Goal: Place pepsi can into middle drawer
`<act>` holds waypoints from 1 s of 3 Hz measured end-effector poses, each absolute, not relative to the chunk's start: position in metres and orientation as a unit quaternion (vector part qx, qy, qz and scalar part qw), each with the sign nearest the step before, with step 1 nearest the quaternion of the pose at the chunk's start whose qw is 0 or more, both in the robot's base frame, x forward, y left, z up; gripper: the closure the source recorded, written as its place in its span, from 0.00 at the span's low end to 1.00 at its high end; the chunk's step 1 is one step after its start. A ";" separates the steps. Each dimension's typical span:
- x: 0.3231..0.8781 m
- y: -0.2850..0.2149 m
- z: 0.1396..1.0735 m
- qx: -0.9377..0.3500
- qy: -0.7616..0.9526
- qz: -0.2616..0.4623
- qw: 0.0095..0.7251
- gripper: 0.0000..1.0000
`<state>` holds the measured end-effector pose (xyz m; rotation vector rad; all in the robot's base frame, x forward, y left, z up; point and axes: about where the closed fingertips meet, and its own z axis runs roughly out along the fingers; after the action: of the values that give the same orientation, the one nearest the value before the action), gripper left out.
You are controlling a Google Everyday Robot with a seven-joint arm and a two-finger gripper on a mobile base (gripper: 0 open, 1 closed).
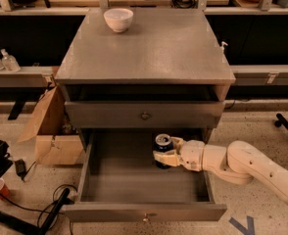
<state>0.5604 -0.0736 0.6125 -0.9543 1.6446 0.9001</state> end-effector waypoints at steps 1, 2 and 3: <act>0.558 -0.054 0.561 -0.405 0.679 0.392 0.471 1.00; 0.563 -0.041 0.511 -0.403 0.679 0.408 0.459 1.00; 0.573 -0.027 0.469 -0.405 0.670 0.431 0.449 1.00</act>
Offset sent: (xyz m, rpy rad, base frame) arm 0.0093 0.0434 -0.1649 0.0323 0.1153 0.0947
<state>0.5729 -0.0266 0.4694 -1.0011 1.6588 1.0651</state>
